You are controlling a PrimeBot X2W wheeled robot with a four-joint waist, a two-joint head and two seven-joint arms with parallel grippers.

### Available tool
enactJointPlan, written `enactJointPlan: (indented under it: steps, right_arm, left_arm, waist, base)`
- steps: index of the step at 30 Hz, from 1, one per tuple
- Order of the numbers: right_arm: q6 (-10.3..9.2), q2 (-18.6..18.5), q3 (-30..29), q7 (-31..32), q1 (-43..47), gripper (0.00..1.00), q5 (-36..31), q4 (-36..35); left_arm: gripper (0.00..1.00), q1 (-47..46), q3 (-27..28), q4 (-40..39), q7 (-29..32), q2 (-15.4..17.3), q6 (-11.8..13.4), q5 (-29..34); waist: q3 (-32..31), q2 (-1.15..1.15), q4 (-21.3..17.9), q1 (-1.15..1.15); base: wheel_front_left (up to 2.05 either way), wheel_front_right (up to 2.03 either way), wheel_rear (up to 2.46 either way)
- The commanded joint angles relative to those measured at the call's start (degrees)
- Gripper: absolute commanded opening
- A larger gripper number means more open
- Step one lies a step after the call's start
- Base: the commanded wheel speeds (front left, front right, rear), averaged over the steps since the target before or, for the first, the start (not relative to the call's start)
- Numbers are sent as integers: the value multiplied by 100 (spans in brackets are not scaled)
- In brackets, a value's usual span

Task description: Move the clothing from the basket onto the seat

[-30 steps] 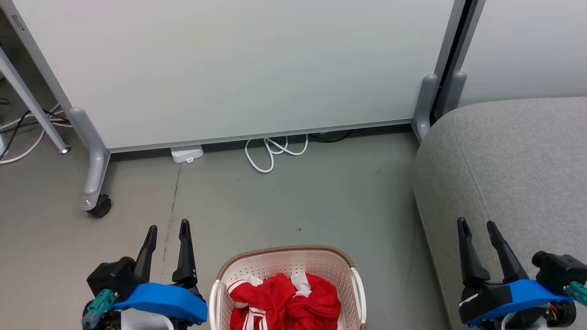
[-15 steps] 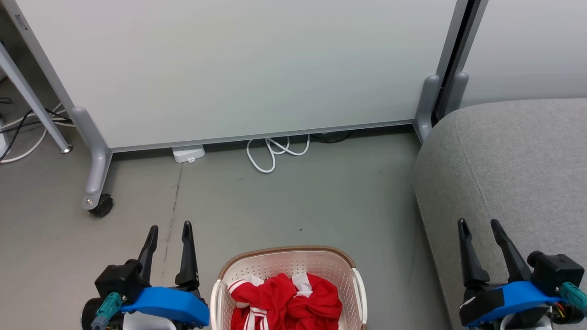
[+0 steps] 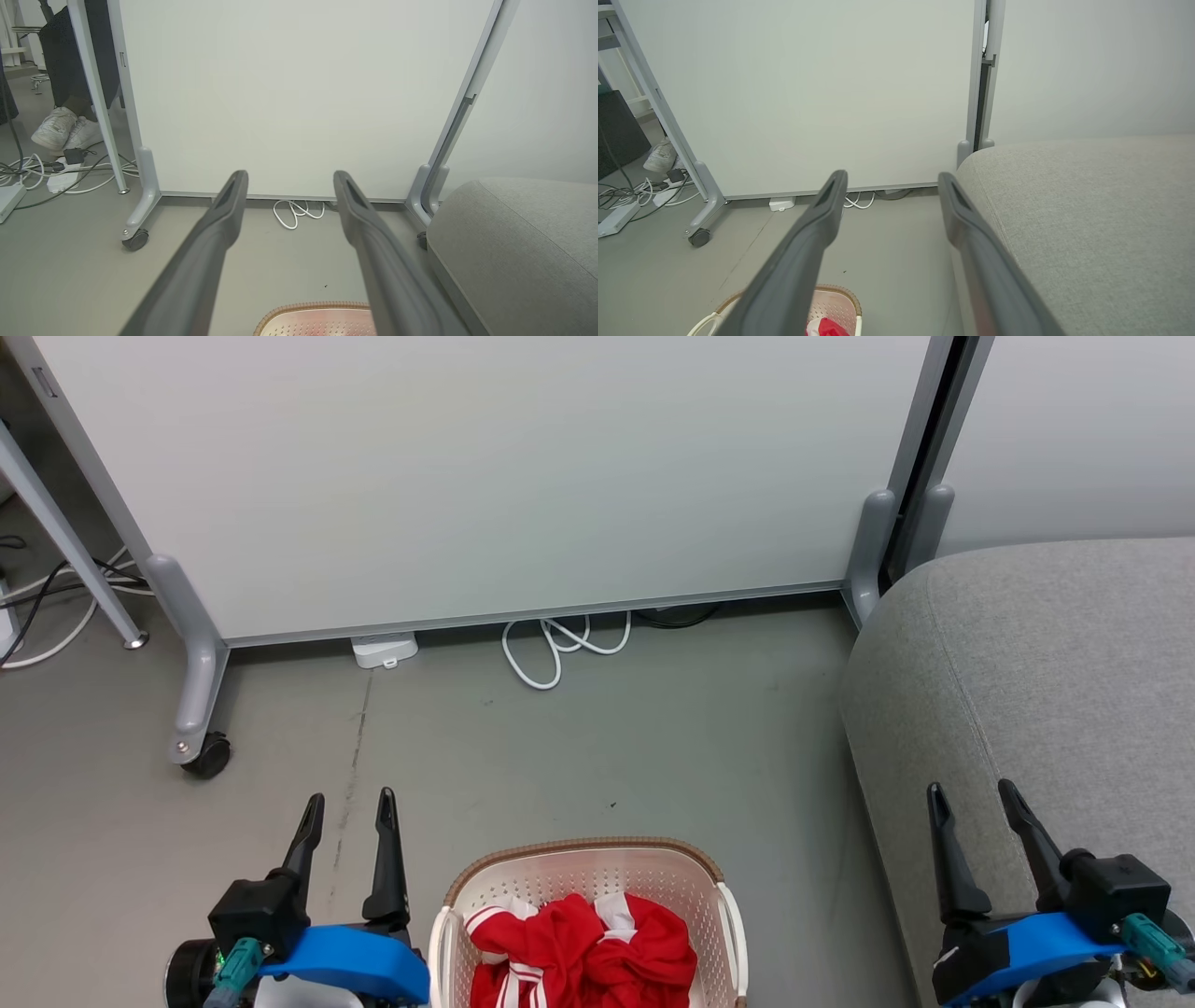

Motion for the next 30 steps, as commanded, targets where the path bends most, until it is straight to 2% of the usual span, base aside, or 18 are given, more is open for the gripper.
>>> enactJointPlan:
  steps: [1, 19, 30]
  right_arm:
    - [12, -37, 2, -65, 15, 100, -159, -6]
    - [13, -41, 24, -282, 35, 100, -764, -3]
    - [14, -41, 21, -312, -9, 100, -764, 30]
  left_arm:
    - [100, -68, 15, 28, -65, -9, -17, 121]
    - [100, -83, 90, 234, -246, -110, -204, 441]
    - [100, -64, 151, 237, -247, -133, -231, 494]
  waist:
    - [-5, 0, 4, 0]
    - [-3, 0, 21, 0]
    - [-2, 0, -22, 0]
  base:
    - [0, 0, 0]
    - [0, 0, 0]
    - [0, 0, 0]
